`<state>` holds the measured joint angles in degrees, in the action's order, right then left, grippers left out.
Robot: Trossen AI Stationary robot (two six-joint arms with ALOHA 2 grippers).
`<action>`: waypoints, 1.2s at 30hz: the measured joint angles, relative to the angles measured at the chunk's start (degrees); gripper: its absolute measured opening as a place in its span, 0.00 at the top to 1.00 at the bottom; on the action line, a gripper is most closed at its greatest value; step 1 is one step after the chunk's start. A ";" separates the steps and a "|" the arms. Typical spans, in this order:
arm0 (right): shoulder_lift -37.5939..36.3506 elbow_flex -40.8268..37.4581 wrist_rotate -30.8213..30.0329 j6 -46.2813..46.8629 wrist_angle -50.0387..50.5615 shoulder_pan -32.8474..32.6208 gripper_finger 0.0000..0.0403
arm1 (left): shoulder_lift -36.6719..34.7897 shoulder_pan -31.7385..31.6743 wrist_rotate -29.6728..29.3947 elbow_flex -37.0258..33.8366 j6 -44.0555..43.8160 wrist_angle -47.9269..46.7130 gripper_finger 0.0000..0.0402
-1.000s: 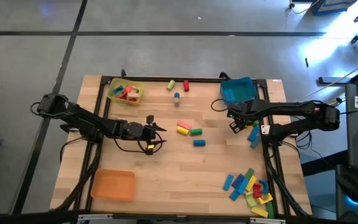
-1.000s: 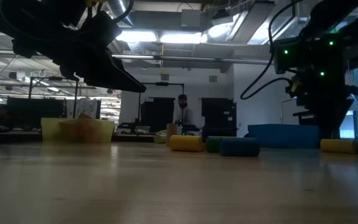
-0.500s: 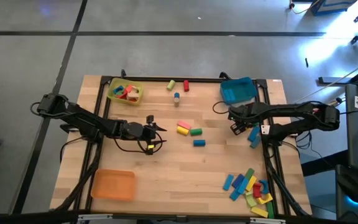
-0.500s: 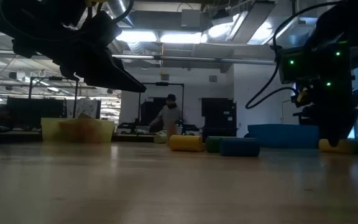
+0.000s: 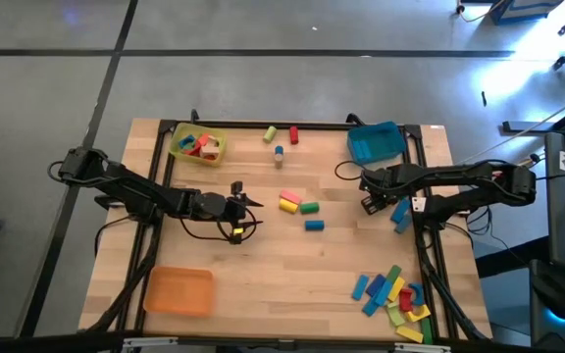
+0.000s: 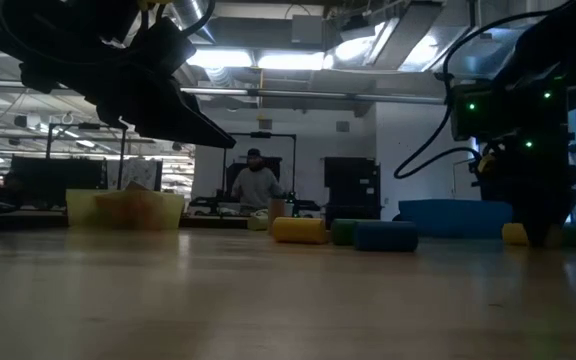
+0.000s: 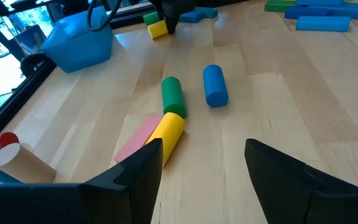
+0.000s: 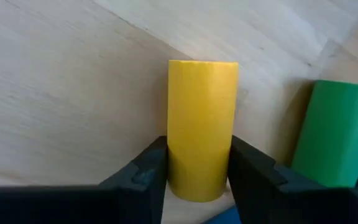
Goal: Sort blocks by size
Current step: Put the yellow cylindrical block into the light orange bin
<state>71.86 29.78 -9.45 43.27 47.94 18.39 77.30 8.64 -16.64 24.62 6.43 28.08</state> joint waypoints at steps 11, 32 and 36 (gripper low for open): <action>-1.30 3.03 -0.99 -3.38 -1.13 -3.02 0.66 | 0.00 0.14 0.00 0.00 -4.50 0.39 0.47; -1.32 6.58 -8.28 -16.42 -46.74 -28.36 0.65 | 0.00 2.72 0.02 0.59 -18.22 4.27 0.47; 1.32 6.58 -9.12 -19.34 -55.10 -30.67 0.65 | 0.00 1.67 0.02 0.66 -19.04 7.27 0.43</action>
<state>73.17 36.36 -18.58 23.93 -7.16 -12.28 77.30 10.31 -16.62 25.28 -12.61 35.35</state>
